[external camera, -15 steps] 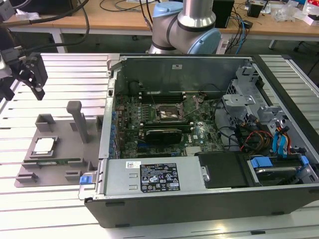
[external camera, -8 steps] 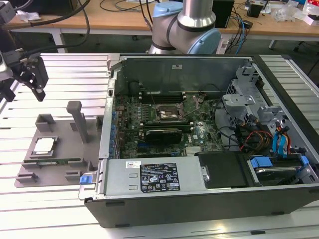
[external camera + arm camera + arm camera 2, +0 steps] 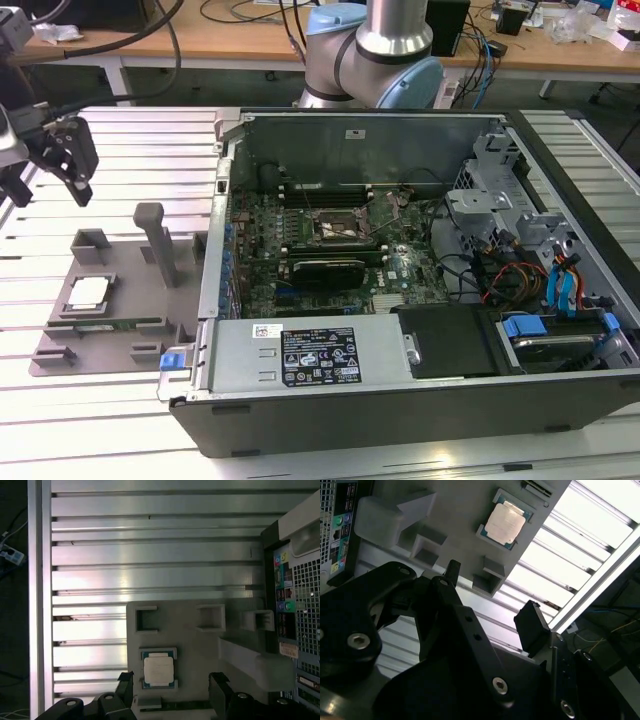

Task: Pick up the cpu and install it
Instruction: 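Pick up the cpu and move it towards the insertion slot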

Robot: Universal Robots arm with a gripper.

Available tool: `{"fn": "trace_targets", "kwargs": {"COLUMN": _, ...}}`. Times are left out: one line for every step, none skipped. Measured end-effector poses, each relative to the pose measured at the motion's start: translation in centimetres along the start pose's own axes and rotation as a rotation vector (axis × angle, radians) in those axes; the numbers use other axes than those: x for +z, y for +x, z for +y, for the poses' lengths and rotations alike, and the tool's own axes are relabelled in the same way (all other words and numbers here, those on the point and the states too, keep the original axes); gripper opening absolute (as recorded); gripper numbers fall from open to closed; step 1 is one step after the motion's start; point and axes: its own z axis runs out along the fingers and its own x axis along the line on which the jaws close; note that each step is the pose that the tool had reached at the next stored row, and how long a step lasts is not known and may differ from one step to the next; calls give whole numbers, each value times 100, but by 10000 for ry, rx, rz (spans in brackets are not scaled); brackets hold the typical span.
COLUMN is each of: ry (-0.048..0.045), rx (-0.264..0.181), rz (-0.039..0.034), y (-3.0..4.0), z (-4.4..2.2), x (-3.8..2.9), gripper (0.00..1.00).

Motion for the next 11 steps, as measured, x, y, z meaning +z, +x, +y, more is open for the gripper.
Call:
{"fn": "trace_targets", "kwargs": {"ry": -1, "rx": -1, "rz": -1, "y": 0, "z": 0, "x": 9, "gripper": 71}}
{"fn": "trace_targets", "kwargs": {"ry": 0, "rx": 0, "rz": -1, "y": 0, "z": -1, "x": 16, "gripper": 71}}
{"fn": "trace_targets", "kwargs": {"ry": 0, "rx": 0, "rz": 0, "y": 1, "z": -1, "x": 24, "gripper": 71}}
{"fn": "trace_targets", "kwargs": {"ry": 0, "rx": 0, "rz": 0, "y": 1, "z": -1, "x": 29, "gripper": 71}}
{"fn": "trace_targets", "kwargs": {"ry": 0, "rx": 0, "rz": -1, "y": 1, "z": -1, "x": 34, "gripper": 71}}
{"fn": "trace_targets", "kwargs": {"ry": -1, "rx": 0, "rz": -1, "y": 1, "z": -2, "x": 41, "gripper": 71}}
{"fn": "trace_targets", "kwargs": {"ry": -1, "rx": 0, "rz": 0, "y": 1, "z": -2, "x": 45, "gripper": 71}}
{"fn": "trace_targets", "kwargs": {"ry": 0, "rx": 0, "rz": 0, "y": 1, "z": -2, "x": 50, "gripper": 71}}
{"fn": "trace_targets", "kwargs": {"ry": 0, "rx": -1, "rz": 0, "y": 1, "z": -2, "x": 58, "gripper": 71}}
{"fn": "trace_targets", "kwargs": {"ry": 0, "rx": 0, "rz": 0, "y": 1, "z": -3, "x": 66, "gripper": 71}}
{"fn": "trace_targets", "kwargs": {"ry": -1, "rx": 0, "rz": 0, "y": 2, "z": -3, "x": 74, "gripper": 71}}
